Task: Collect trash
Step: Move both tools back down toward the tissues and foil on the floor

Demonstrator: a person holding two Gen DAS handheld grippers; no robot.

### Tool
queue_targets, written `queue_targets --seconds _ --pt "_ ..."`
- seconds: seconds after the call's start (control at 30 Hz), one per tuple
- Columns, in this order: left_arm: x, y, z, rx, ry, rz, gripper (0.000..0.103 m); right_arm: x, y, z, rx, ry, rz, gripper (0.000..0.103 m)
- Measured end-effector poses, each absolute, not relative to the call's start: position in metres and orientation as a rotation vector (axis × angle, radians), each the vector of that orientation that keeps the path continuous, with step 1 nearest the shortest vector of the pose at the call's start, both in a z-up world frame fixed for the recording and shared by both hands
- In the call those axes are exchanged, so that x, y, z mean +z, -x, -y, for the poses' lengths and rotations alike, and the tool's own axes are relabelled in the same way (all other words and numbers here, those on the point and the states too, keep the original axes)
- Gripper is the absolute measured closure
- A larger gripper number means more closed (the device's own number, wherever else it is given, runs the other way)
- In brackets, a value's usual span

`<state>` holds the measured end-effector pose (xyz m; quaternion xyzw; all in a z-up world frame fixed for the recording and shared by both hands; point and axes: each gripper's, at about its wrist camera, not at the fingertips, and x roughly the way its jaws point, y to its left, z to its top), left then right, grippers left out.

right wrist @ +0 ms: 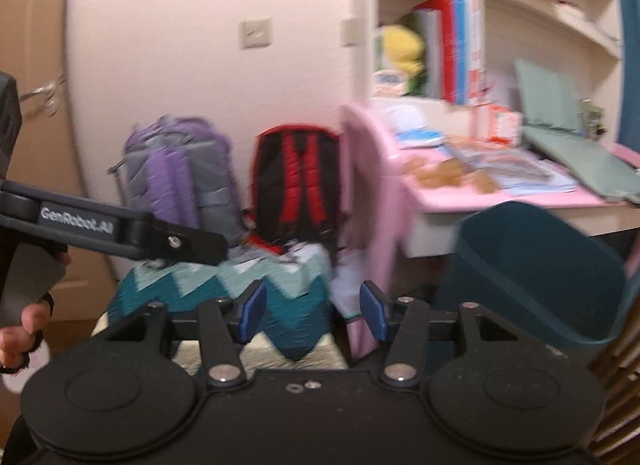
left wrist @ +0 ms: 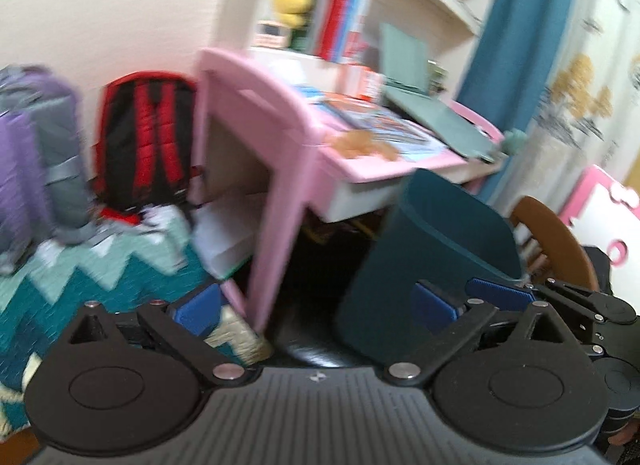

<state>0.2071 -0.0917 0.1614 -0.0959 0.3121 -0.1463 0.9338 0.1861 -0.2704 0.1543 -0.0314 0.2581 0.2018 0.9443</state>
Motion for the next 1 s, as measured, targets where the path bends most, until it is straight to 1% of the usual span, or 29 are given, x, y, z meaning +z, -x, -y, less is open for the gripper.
queue_targets --seconds 0.2,0.37,0.57,0.7,0.87,1.0 --pt "0.116 -0.19 0.01 -0.162 0.193 -0.62 0.0 0.104 -0.204 0.21 0.517 0.063 -0.641 0.051" --pt "0.053 -0.196 -0.046 -0.066 0.211 -0.697 0.0 0.036 -0.232 0.158 0.506 0.096 -0.821 0.051" --pt "-0.049 -0.221 -0.092 0.031 0.232 -0.857 0.0 -0.063 -0.27 0.119 0.481 0.096 -0.993 0.051" --pt "-0.124 -0.239 -0.109 0.072 0.257 -0.962 0.0 -0.132 -0.297 0.104 0.455 0.063 -1.105 0.051" --pt "-0.214 -0.258 -0.129 0.158 0.345 -1.108 0.0 -0.223 -0.331 0.094 0.369 0.008 -1.291 0.051" --pt "-0.282 -0.273 -0.14 0.245 0.339 -1.223 0.0 -0.286 -0.352 0.092 0.353 -0.049 -1.377 0.051"
